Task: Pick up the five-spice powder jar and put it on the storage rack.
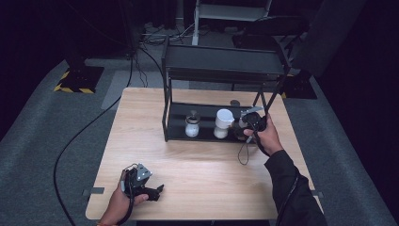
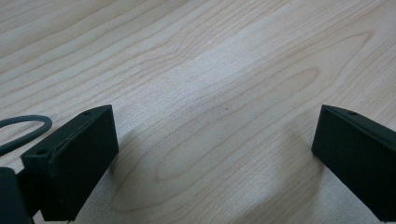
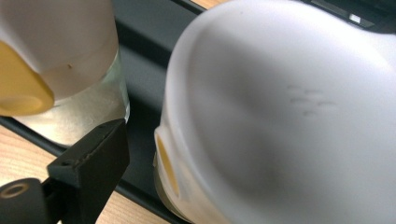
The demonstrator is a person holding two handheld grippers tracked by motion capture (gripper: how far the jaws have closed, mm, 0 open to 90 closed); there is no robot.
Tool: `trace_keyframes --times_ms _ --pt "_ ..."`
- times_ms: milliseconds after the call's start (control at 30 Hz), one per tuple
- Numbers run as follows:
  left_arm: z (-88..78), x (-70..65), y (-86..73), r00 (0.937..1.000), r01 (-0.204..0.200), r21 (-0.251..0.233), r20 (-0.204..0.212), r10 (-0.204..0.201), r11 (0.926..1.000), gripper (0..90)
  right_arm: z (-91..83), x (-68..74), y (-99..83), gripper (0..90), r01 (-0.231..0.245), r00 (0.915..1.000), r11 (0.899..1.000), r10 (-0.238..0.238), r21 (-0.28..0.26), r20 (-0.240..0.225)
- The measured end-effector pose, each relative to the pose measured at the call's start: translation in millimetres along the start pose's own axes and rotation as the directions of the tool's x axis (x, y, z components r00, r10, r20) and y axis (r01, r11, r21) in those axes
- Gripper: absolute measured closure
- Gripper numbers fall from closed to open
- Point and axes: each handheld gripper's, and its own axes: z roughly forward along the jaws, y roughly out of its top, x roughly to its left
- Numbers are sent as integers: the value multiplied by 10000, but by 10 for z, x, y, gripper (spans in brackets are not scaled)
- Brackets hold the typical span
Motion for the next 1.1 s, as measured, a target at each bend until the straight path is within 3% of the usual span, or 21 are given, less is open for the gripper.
trace_keyframes --times_ms 567,1100 --pt "0 0 0 10000 4 -2 0 -4 10000 3 -53 23 11 67 412 9989 9991 -414 84 231" --pt "0 0 0 10000 -2 0 0 2 10000 3 -197 -14 -28 40 599 9982 9982 -599 -97 -3"
